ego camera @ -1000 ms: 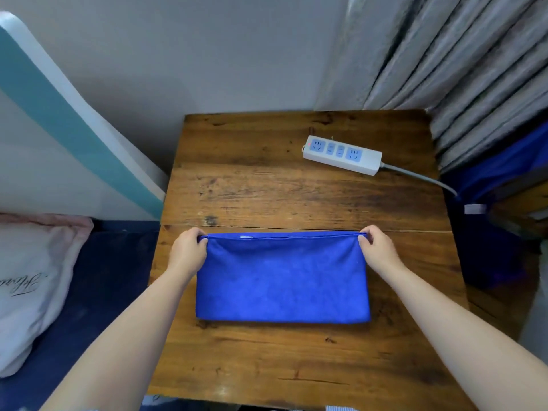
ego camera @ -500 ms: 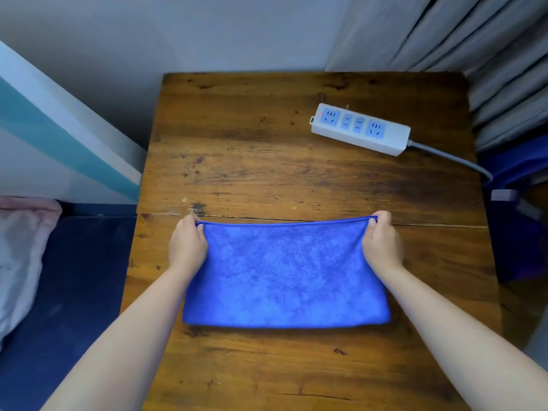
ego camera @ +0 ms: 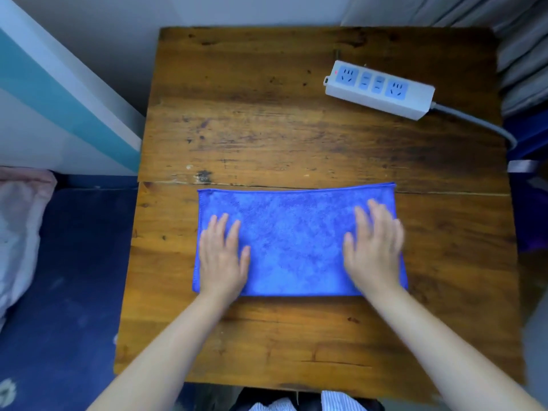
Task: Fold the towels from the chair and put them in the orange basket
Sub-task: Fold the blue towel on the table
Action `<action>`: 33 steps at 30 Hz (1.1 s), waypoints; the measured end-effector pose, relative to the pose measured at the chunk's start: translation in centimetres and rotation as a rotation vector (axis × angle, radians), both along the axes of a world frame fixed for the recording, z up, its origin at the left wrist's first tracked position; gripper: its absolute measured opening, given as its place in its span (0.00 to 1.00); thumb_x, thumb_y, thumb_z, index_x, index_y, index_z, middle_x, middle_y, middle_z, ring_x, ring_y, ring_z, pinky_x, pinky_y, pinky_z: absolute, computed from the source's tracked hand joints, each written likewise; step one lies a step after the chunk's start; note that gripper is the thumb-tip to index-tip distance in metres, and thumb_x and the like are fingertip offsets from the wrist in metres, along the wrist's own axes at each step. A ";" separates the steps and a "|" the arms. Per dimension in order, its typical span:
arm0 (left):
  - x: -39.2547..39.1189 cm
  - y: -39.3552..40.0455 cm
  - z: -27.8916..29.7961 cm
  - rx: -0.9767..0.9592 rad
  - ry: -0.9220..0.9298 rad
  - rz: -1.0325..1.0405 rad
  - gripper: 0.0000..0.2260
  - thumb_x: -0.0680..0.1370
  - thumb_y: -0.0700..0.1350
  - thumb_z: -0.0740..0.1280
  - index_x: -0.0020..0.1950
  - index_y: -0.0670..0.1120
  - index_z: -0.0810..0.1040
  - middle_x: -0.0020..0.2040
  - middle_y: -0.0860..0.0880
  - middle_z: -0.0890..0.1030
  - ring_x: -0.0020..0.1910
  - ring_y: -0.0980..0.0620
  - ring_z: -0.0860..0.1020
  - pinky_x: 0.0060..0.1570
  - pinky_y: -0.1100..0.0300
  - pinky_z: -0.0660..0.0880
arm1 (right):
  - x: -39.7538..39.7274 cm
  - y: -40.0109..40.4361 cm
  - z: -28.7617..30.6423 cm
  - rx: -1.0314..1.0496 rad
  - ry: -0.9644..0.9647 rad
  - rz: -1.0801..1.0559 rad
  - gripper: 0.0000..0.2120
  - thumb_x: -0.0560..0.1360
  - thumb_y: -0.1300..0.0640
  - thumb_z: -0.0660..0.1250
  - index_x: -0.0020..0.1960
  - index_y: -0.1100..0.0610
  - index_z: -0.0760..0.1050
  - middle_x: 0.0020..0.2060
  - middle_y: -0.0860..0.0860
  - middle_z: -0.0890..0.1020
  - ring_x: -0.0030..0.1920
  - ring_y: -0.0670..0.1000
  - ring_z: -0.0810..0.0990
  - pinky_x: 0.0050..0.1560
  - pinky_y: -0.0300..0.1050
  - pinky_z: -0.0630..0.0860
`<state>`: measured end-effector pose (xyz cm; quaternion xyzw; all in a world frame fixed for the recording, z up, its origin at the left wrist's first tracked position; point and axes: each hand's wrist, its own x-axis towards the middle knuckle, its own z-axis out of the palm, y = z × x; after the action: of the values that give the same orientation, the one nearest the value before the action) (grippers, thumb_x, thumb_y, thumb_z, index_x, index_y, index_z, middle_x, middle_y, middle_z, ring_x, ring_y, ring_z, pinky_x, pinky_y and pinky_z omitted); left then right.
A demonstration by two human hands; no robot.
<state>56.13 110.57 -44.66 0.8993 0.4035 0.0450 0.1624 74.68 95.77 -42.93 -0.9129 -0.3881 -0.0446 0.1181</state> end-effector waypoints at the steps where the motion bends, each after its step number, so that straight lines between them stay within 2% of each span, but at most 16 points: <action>1: -0.6 -1.0 -0.4 0.010 0.067 -0.063 0.18 0.78 0.51 0.52 0.62 0.41 0.66 0.61 0.34 0.77 0.68 0.40 0.58 0.67 0.51 0.55 | -2.2 -0.1 -0.2 -0.036 0.015 0.093 0.22 0.69 0.52 0.55 0.62 0.56 0.66 0.63 0.58 0.67 0.63 0.59 0.64 0.64 0.58 0.58; 4: -2.5 -2.5 -1.0 -0.026 0.272 -0.103 0.25 0.80 0.58 0.40 0.65 0.44 0.65 0.64 0.39 0.76 0.76 0.48 0.44 0.73 0.56 0.41 | -7.9 -0.1 -0.9 -0.221 0.098 0.301 0.23 0.68 0.48 0.54 0.62 0.50 0.71 0.64 0.55 0.74 0.65 0.57 0.64 0.66 0.60 0.49; 5: -2.8 -2.4 -1.1 -0.041 0.309 -0.094 0.25 0.80 0.58 0.40 0.66 0.45 0.65 0.65 0.39 0.75 0.76 0.48 0.45 0.73 0.54 0.43 | -8.7 0.0 -1.3 -0.287 0.108 0.330 0.23 0.68 0.48 0.54 0.61 0.49 0.74 0.63 0.54 0.77 0.64 0.56 0.65 0.65 0.60 0.48; 7: -3.1 -2.4 -1.1 -0.045 0.351 -0.077 0.25 0.80 0.58 0.43 0.65 0.44 0.65 0.64 0.37 0.76 0.71 0.41 0.56 0.68 0.48 0.52 | -9.1 -0.1 -1.7 -0.375 0.132 0.318 0.23 0.69 0.47 0.54 0.60 0.49 0.77 0.61 0.53 0.79 0.65 0.55 0.65 0.66 0.58 0.46; 11: -3.2 -2.6 -0.9 -0.048 0.401 -0.023 0.25 0.78 0.59 0.46 0.64 0.43 0.66 0.62 0.33 0.76 0.64 0.36 0.62 0.61 0.45 0.57 | -6.8 -1.6 -1.9 -0.410 0.193 0.170 0.24 0.70 0.47 0.53 0.64 0.49 0.69 0.62 0.54 0.78 0.65 0.55 0.64 0.73 0.52 0.38; 13: -3.2 -2.6 -0.5 -0.130 0.476 -0.015 0.29 0.79 0.60 0.39 0.64 0.43 0.67 0.62 0.33 0.76 0.63 0.34 0.67 0.60 0.43 0.62 | -5.3 -3.3 -1.7 -0.402 0.198 0.042 0.24 0.70 0.47 0.53 0.65 0.51 0.65 0.62 0.56 0.78 0.65 0.55 0.63 0.71 0.53 0.44; 15: -2.9 -2.6 -0.3 -0.179 0.499 -0.012 0.33 0.79 0.60 0.36 0.63 0.41 0.72 0.61 0.33 0.76 0.60 0.31 0.73 0.56 0.39 0.72 | -4.0 -4.9 -1.4 -0.420 0.243 -0.071 0.25 0.71 0.48 0.52 0.65 0.55 0.67 0.63 0.58 0.77 0.66 0.58 0.65 0.68 0.59 0.58; 17: -2.6 -2.5 0.3 -0.233 0.519 -0.024 0.31 0.79 0.59 0.44 0.59 0.40 0.77 0.59 0.33 0.78 0.57 0.30 0.77 0.49 0.33 0.73 | -3.0 -6.4 -0.7 -0.437 0.335 -0.164 0.28 0.72 0.47 0.50 0.67 0.59 0.70 0.66 0.59 0.73 0.68 0.62 0.69 0.63 0.67 0.65; 19: -2.0 -2.0 1.1 -0.230 0.527 -0.054 0.29 0.72 0.58 0.52 0.56 0.39 0.80 0.56 0.33 0.80 0.55 0.32 0.79 0.46 0.30 0.72 | -2.2 -7.3 0.2 -0.425 0.417 -0.275 0.30 0.75 0.45 0.46 0.72 0.58 0.62 0.74 0.57 0.61 0.74 0.61 0.59 0.70 0.65 0.55; 21: -1.2 -1.6 1.9 -0.179 0.518 -0.118 0.28 0.69 0.56 0.54 0.54 0.38 0.81 0.53 0.34 0.81 0.53 0.33 0.80 0.47 0.31 0.72 | -1.6 -7.7 0.8 -0.388 0.483 -0.315 0.27 0.79 0.49 0.50 0.75 0.59 0.54 0.76 0.57 0.53 0.76 0.57 0.50 0.74 0.59 0.47; 23: 0.6 -1.3 2.4 -0.097 0.466 -0.171 0.27 0.69 0.55 0.56 0.54 0.37 0.81 0.54 0.35 0.81 0.54 0.33 0.79 0.48 0.33 0.73 | -1.4 -7.8 0.8 -0.318 0.489 -0.316 0.26 0.79 0.53 0.54 0.73 0.63 0.58 0.74 0.60 0.60 0.75 0.59 0.56 0.72 0.58 0.53; 25: 3.3 -1.5 3.0 -0.037 0.332 -0.183 0.25 0.71 0.52 0.61 0.60 0.36 0.77 0.61 0.35 0.77 0.61 0.33 0.75 0.56 0.34 0.70 | -1.6 -7.0 1.1 -0.203 0.479 -0.337 0.27 0.74 0.54 0.57 0.69 0.67 0.64 0.66 0.64 0.71 0.68 0.65 0.67 0.65 0.60 0.65; 27: 5.8 -2.0 2.9 -0.068 0.304 -0.205 0.26 0.79 0.51 0.58 0.73 0.39 0.62 0.75 0.39 0.60 0.75 0.39 0.57 0.72 0.43 0.54 | -1.5 -6.0 1.5 -0.176 0.512 -0.348 0.26 0.76 0.57 0.62 0.70 0.67 0.62 0.64 0.64 0.72 0.65 0.65 0.69 0.63 0.57 0.67; 29: 7.8 -2.4 2.1 -0.124 0.328 -0.201 0.28 0.81 0.53 0.52 0.77 0.43 0.47 0.78 0.45 0.44 0.77 0.46 0.42 0.74 0.50 0.40 | -0.8 -5.0 1.7 -0.203 0.546 -0.408 0.30 0.75 0.57 0.65 0.72 0.65 0.58 0.65 0.63 0.70 0.66 0.63 0.67 0.64 0.54 0.64; 31: 8.7 -2.6 1.0 -0.148 0.341 -0.179 0.29 0.81 0.56 0.48 0.77 0.45 0.45 0.78 0.46 0.42 0.77 0.48 0.40 0.74 0.51 0.37 | -0.3 -4.2 1.4 -0.216 0.562 -0.478 0.30 0.74 0.56 0.65 0.72 0.63 0.58 0.64 0.62 0.70 0.65 0.62 0.67 0.63 0.53 0.63; 33: 8.8 -2.6 0.2 -0.135 0.327 -0.164 0.31 0.77 0.59 0.42 0.77 0.45 0.47 0.78 0.46 0.44 0.77 0.48 0.42 0.74 0.51 0.37 | -0.1 -3.6 1.2 -0.220 0.572 -0.511 0.26 0.73 0.56 0.65 0.69 0.61 0.64 0.61 0.61 0.73 0.63 0.61 0.70 0.61 0.52 0.63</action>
<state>64.98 107.97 -44.48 0.9116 0.3520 -0.1423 0.1579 74.59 92.16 -41.71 -0.9628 -0.1023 0.2253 0.1083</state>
